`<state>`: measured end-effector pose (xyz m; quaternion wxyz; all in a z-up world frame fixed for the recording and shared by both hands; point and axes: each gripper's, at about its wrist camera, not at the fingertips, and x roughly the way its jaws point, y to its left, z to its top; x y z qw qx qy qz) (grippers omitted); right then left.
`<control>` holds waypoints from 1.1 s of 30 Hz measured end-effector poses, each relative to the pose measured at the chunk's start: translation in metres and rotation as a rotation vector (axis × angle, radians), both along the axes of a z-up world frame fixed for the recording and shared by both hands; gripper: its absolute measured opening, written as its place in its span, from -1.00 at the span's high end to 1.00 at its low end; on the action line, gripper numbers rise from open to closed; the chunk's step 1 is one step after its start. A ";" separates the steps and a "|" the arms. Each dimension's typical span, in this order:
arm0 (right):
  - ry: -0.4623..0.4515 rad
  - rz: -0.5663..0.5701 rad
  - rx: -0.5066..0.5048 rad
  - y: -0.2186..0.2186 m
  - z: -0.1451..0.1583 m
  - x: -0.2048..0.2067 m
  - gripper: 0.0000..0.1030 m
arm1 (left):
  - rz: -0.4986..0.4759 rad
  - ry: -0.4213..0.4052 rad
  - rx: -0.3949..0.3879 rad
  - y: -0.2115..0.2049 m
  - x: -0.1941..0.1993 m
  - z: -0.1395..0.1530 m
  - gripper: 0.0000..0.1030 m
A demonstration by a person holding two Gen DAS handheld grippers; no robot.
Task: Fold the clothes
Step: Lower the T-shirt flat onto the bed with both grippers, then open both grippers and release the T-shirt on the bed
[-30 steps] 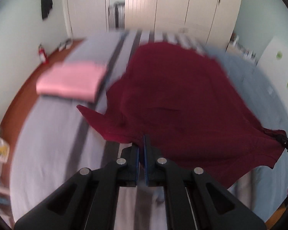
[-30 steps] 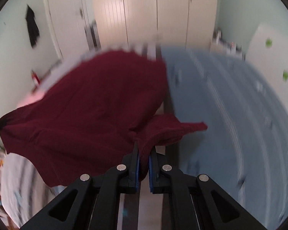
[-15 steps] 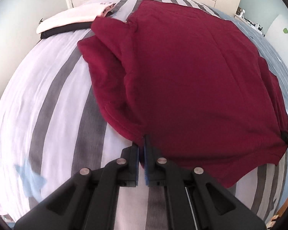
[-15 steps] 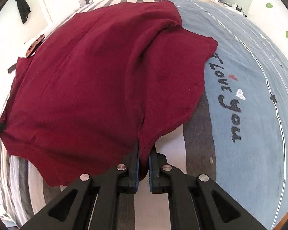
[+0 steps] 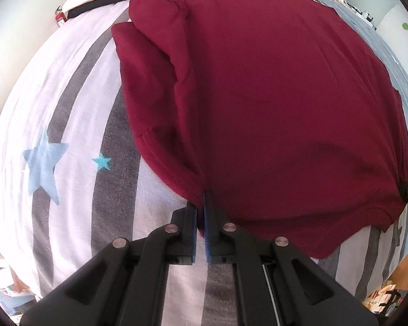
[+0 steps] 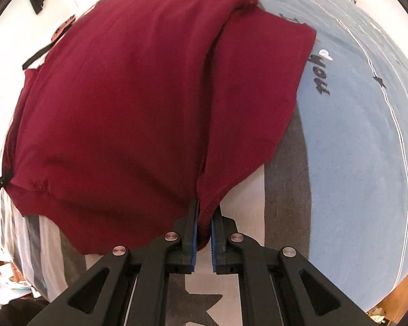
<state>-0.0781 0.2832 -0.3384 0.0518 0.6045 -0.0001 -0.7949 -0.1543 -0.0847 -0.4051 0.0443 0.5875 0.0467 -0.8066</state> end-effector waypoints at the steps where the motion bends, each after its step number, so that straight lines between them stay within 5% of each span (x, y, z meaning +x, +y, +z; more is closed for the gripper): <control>1: -0.005 0.001 -0.001 0.000 -0.002 0.002 0.83 | 0.005 0.000 0.011 -0.001 0.001 0.003 0.92; 6: 0.007 -0.010 -0.006 0.008 0.026 0.017 0.71 | 0.047 0.040 0.052 -0.015 0.014 0.037 0.54; 12: 0.113 0.013 0.026 -0.004 0.080 0.021 0.71 | 0.151 0.170 0.004 -0.067 -0.014 0.066 0.19; 15: 0.133 -0.017 0.046 -0.012 0.085 0.009 0.70 | 0.179 0.189 -0.030 -0.091 -0.047 0.054 0.18; 22: -0.030 -0.160 0.085 0.007 0.056 0.045 0.69 | 0.177 0.196 -0.001 -0.126 -0.121 0.031 0.18; 26: 0.056 -0.163 0.096 0.015 0.069 0.070 0.66 | 0.165 0.191 0.001 -0.150 -0.166 0.021 0.18; 31: 0.141 -0.138 0.016 -0.003 0.076 0.036 0.66 | 0.121 0.214 0.006 -0.160 -0.189 0.008 0.20; 33: 0.183 -0.120 -0.015 -0.023 0.077 0.012 0.66 | 0.087 0.212 0.002 -0.159 -0.191 0.008 0.57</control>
